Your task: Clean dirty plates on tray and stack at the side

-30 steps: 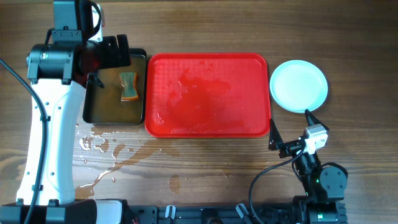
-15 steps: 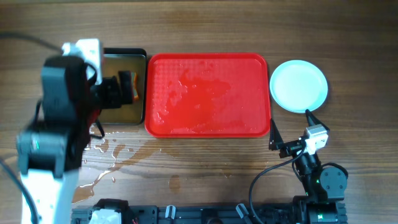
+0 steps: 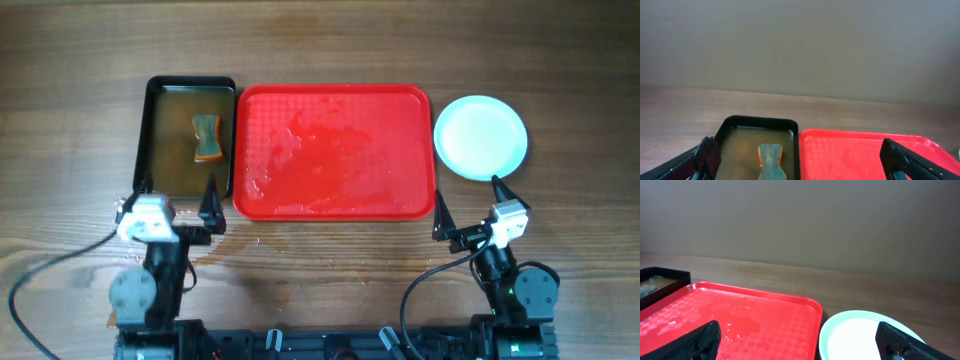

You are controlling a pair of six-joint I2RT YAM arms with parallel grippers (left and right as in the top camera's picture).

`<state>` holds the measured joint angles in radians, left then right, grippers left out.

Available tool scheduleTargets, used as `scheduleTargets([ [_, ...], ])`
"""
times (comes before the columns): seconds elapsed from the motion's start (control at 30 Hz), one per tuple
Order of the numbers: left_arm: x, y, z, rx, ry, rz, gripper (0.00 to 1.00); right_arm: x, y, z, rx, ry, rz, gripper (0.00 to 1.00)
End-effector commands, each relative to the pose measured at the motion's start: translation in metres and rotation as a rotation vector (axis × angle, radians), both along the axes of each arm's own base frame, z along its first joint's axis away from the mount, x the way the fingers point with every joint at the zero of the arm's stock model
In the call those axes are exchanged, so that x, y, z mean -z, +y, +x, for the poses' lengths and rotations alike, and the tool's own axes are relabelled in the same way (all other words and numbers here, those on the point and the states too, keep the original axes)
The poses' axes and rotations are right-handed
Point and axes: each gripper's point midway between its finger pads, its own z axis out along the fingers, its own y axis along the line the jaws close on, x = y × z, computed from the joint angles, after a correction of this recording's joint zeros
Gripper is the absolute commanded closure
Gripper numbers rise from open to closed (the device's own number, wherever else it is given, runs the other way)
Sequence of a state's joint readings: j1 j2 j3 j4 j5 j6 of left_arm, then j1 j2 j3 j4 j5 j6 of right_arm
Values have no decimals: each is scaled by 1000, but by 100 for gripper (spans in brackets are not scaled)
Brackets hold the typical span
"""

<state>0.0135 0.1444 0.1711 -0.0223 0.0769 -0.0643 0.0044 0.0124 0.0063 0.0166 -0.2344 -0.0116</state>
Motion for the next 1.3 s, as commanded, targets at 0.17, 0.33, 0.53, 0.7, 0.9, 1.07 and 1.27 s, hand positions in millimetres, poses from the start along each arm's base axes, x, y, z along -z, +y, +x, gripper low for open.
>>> scheduleTargets([
  [0.17,13,-1,-4,9,-93,7,0,-2,0,0,3,-7,14,0],
  [0.33,28,-3,-2,21,-62,7,0,-2,0,0,3,-7,14,0],
  [0.53,59,-10,-3,62,67,2,0,-2,0,0,3,-7,14,0],
  [0.7,59,-10,-3,60,66,2,0,-2,0,0,3,-7,14,0],
  [0.9,59,-10,-3,60,66,2,0,-2,0,0,3,-7,14,0],
  [1.07,60,-10,-3,60,68,2,0,-2,0,0,3,-7,14,0],
  [1.27,60,-10,-3,60,68,2,0,-2,0,0,3,-7,14,0],
])
